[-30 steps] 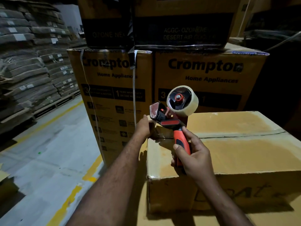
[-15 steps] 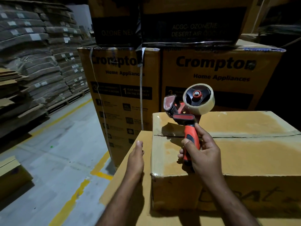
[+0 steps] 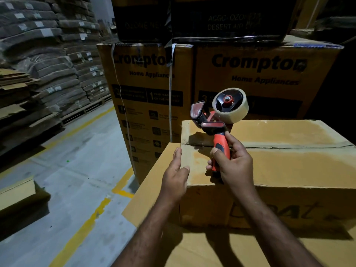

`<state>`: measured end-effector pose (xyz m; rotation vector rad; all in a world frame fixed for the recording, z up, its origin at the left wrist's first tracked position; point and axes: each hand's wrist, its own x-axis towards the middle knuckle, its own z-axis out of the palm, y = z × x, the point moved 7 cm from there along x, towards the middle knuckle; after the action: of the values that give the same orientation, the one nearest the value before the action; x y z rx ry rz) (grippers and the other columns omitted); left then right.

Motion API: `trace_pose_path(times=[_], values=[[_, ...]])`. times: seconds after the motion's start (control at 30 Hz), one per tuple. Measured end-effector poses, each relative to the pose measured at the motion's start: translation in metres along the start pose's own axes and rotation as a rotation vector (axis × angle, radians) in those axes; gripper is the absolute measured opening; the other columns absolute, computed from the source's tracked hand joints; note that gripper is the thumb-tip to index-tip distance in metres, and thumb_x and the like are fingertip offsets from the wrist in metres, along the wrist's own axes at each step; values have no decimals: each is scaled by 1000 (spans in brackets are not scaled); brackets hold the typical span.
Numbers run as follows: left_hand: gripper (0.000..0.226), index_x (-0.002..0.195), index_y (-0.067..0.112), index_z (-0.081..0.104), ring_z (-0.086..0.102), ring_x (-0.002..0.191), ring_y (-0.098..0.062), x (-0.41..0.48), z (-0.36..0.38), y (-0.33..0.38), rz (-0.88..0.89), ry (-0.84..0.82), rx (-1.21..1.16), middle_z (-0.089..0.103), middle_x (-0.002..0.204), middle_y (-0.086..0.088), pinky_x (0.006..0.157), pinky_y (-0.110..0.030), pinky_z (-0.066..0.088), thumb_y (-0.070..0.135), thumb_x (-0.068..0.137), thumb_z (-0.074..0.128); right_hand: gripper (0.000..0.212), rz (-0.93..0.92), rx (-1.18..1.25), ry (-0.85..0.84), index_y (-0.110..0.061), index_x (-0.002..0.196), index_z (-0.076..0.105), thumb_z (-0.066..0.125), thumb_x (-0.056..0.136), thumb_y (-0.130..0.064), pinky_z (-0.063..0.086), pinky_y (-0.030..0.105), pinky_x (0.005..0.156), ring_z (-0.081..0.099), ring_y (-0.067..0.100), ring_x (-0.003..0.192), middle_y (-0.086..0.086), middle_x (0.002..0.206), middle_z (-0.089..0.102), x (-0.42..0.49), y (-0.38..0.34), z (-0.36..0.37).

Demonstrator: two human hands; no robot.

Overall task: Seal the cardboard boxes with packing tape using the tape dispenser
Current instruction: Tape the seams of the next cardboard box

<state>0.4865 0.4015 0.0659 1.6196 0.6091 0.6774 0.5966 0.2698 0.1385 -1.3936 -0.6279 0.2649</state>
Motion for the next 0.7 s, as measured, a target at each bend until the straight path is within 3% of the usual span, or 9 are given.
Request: trace_pose_path(times=[0.07, 0.13, 0.23, 0.3, 0.37, 0.43, 0.47, 0.57, 0.7], values=[[67, 160, 30, 24, 50, 136, -19, 2, -7, 0, -24, -18, -33, 38, 159, 3, 108, -48, 48, 23, 98, 48, 60, -7, 7, 8, -27, 146, 42, 65, 93, -10, 62, 43, 66, 71, 27, 72, 9, 106, 64, -1, -3, 1], [58, 156, 31, 30, 64, 115, -10, 4, -17, 6, -18, -7, -28, 51, 146, 2, 89, -34, 58, 8, 104, 42, 61, -11, 22, 3, -27, 146, 41, 65, 93, -10, 62, 39, 65, 71, 24, 72, 12, 110, 63, -4, -6, -2], [49, 150, 26, 40, 66, 81, 8, 12, -46, 12, -48, 37, 40, 58, 128, 11, 61, -18, 54, 6, 105, 39, 61, -9, 36, 1, -29, 145, 41, 65, 92, -9, 61, 35, 63, 71, 24, 72, 16, 115, 61, -12, -13, -15], [49, 155, 19, 38, 64, 98, 3, 19, -64, 10, -112, 17, 136, 49, 147, 2, 68, -17, 52, 13, 106, 43, 62, -13, 26, 14, -31, 145, 42, 66, 91, -10, 61, 36, 64, 71, 25, 72, 17, 116, 61, -15, -17, -29], [52, 156, 20, 35, 54, 128, -17, 24, -74, 17, -135, -5, 407, 40, 158, -3, 90, -26, 47, 25, 106, 46, 62, -12, 29, 26, -33, 143, 42, 66, 91, -10, 61, 38, 64, 70, 27, 72, 19, 114, 61, -17, -22, -43], [54, 152, 20, 41, 48, 135, -25, 26, -74, 43, -2, 154, 827, 46, 154, -4, 104, -39, 45, 36, 103, 53, 61, -14, 28, 41, -34, 142, 44, 66, 91, -9, 61, 39, 64, 70, 27, 71, 20, 115, 60, -19, -28, -55], [48, 144, 19, 51, 54, 129, -25, 22, -67, 67, 135, 286, 907, 55, 145, -4, 100, -44, 49, 37, 100, 57, 61, -15, 21, 45, -34, 142, 45, 66, 91, -8, 61, 38, 63, 70, 27, 70, 20, 116, 59, -20, -30, -61], [18, 106, 21, 68, 64, 90, -15, 6, -25, 117, 376, 396, 566, 69, 97, 5, 71, -35, 56, 35, 99, 60, 60, -18, 0, 60, -35, 140, 45, 66, 91, -6, 60, 36, 61, 69, 26, 69, 19, 117, 58, -27, -40, -74], [41, 80, 18, 63, 57, 64, -18, 25, 46, 122, 187, 76, 197, 60, 67, 2, 59, -35, 47, 43, 105, 44, 60, -50, -57, 111, -33, 141, 45, 65, 90, -8, 60, 32, 59, 70, 28, 70, 16, 120, 57, -37, -54, -98]])
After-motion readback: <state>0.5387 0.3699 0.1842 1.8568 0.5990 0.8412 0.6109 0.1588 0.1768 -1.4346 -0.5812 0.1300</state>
